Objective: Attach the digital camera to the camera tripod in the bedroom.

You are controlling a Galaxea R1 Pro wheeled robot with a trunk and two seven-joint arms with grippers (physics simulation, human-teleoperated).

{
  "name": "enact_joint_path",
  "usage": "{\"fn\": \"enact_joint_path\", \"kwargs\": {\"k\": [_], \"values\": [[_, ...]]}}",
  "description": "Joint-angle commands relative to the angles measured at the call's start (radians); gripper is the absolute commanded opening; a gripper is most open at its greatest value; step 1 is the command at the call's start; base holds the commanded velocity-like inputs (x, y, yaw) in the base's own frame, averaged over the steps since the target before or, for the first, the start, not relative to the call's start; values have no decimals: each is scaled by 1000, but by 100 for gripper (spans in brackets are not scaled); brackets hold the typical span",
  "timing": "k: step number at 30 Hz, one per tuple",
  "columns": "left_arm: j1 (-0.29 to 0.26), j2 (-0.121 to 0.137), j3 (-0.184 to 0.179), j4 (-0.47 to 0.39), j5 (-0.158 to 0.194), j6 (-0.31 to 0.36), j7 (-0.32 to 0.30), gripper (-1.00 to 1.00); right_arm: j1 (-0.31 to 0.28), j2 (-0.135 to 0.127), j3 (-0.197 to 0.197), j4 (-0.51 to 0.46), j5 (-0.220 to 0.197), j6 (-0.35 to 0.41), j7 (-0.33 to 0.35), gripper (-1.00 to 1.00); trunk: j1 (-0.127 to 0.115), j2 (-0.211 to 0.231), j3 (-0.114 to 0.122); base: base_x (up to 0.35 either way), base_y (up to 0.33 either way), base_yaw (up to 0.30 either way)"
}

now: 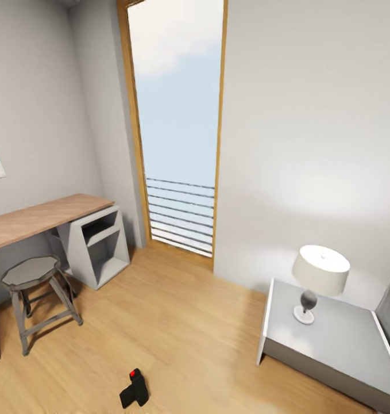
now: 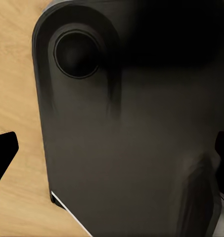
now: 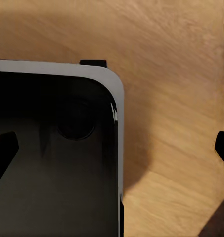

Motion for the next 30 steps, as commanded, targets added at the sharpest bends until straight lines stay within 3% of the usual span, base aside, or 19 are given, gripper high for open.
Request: {"fn": "enact_joint_path", "kwargs": {"k": [1,18,30], "values": [[-1,0,0,0,0,0,0,100,0,0,0,1,0,-3,0,100,0,0,-1,159,-297,297],[-1,0,0,0,0,0,0,100,0,1,0,1,0,-3,0,100,0,0,-1,240,-249,297],[-1,0,0,0,0,0,0,100,0,1,0,1,0,-3,0,100,0,0,-1,298,-142,297]]}}
